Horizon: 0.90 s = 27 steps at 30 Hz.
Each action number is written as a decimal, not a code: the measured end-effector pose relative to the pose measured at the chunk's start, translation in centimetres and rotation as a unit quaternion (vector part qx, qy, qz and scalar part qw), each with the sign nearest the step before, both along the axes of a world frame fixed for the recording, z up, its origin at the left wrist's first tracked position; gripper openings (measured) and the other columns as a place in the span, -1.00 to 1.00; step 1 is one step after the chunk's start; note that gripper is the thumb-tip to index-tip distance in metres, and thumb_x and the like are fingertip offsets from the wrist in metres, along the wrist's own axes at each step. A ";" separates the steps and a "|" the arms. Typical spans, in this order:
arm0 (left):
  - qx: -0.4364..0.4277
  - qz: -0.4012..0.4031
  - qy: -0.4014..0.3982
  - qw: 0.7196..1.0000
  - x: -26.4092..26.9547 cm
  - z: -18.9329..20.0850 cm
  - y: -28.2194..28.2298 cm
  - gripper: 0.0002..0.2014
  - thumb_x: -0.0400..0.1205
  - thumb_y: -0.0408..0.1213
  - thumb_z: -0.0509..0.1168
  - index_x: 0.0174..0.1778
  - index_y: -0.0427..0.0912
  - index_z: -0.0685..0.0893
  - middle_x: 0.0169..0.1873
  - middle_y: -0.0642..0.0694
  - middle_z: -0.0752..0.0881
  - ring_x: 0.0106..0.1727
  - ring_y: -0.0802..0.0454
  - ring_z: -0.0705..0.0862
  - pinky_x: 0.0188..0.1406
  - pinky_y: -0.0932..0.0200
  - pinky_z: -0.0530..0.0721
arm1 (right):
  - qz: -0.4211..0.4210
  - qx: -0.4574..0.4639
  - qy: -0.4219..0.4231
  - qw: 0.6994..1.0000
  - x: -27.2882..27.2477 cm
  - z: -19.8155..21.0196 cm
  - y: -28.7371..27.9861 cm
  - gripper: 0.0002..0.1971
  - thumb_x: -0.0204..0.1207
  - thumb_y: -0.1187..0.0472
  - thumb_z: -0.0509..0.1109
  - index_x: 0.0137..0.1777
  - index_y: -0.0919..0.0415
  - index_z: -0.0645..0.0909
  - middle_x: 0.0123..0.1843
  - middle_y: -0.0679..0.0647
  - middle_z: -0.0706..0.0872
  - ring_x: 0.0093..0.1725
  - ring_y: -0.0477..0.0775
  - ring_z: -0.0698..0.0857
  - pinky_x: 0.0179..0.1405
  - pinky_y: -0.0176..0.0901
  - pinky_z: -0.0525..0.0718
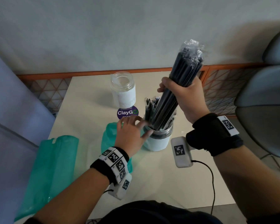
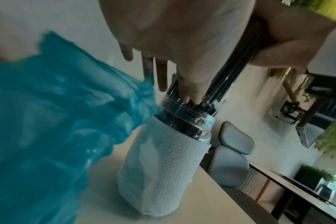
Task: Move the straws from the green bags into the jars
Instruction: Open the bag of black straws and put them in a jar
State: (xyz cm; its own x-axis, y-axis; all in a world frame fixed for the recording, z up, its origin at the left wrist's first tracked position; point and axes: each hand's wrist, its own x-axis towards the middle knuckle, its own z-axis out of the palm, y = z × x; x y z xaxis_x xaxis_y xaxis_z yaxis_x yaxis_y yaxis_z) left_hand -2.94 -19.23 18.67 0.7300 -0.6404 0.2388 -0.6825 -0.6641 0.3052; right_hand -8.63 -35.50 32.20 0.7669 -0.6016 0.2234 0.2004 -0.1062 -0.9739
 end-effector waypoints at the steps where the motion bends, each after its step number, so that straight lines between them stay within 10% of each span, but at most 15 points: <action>1: 0.011 -0.006 0.008 1.000 0.1 -0.3 -0.2 -0.68 0.55 0.27 0.14 0.06 0.26 0.65 0.11 0.09 0.63 0.22 -0.04 0.57 0.38 -0.10 0.32 | -0.001 -0.007 -0.009 1.000 0.1 -0.1 -0.2 -0.83 0.50 0.43 0.46 -0.08 0.58 0.59 -0.20 0.41 0.74 -0.25 0.20 0.81 -0.15 -0.05 0.81; 6: 0.028 0.004 0.030 0.999 0.2 -0.6 -0.7 -0.73 0.54 0.26 0.23 0.02 0.24 0.61 0.08 0.15 0.63 0.22 0.06 0.57 0.35 0.01 0.34 | 0.007 -0.103 0.115 0.988 0.8 -4.8 -2.0 -0.69 0.44 0.07 0.57 0.01 0.30 0.68 -0.05 0.17 0.82 -0.02 0.10 0.79 0.08 -0.01 0.75; 11: 0.010 0.012 0.030 0.999 0.4 -1.1 -0.7 -0.66 0.49 0.29 0.18 0.00 0.20 0.64 0.05 0.15 0.63 0.19 0.05 0.58 0.32 0.00 0.40 | -0.030 -0.219 0.313 0.924 -0.6 -10.4 -1.2 -0.09 0.21 -0.25 0.62 0.49 0.04 0.31 0.33 -0.02 0.33 0.46 0.12 0.26 0.52 0.00 0.23; 15: 0.024 0.015 0.052 0.998 0.5 -1.1 -0.8 -0.59 0.49 0.32 0.14 0.06 0.19 0.66 0.14 0.12 0.64 0.26 0.02 0.57 0.36 0.01 0.33 | 0.016 -0.336 0.199 0.921 -0.8 -7.8 -0.8 -0.06 0.15 -0.35 0.57 0.49 0.02 0.34 0.52 0.01 0.30 0.54 0.07 0.25 0.58 0.03 0.23; 19: -0.028 0.033 0.075 0.996 0.0 -1.0 -0.9 -0.74 0.47 0.23 0.32 -0.05 0.22 0.68 0.08 0.15 0.71 0.16 0.03 0.63 0.33 -0.05 0.36 | 0.072 -0.267 0.013 0.961 1.0 -6.0 -0.4 -0.38 0.48 0.03 0.53 0.49 0.04 0.37 0.51 -0.07 0.44 0.45 -0.08 0.52 0.42 -0.25 0.52; 21: -0.035 0.044 0.068 0.996 -0.3 -1.2 -0.8 -0.73 0.47 0.25 0.30 -0.05 0.22 0.67 0.04 0.16 0.72 0.11 0.02 0.66 0.31 -0.09 0.42 | 0.077 -0.367 0.012 0.927 1.5 -7.1 0.1 -0.65 0.65 0.13 0.32 0.42 0.15 0.56 0.48 0.03 0.57 0.45 0.00 0.57 0.42 -0.08 0.56; 27: -0.063 0.089 0.096 0.989 -0.6 -1.5 -1.0 -0.59 0.42 0.39 0.18 -0.04 0.22 0.67 -0.06 0.25 0.75 0.06 0.16 0.67 0.36 -0.07 0.41 | 0.040 -0.619 0.106 0.778 -0.3 -11.5 0.1 -0.57 0.67 -0.02 0.19 0.44 0.12 0.59 0.56 0.07 0.53 0.62 0.21 0.39 0.62 0.42 0.15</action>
State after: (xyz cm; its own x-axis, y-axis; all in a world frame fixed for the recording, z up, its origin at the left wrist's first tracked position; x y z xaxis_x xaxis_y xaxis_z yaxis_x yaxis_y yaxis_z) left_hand -3.49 -20.22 17.14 0.8680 -0.4717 0.1553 -0.4800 -0.7165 0.5063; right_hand -8.94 -35.42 20.72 0.8896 0.0245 0.4561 0.1033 -0.9835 -0.1486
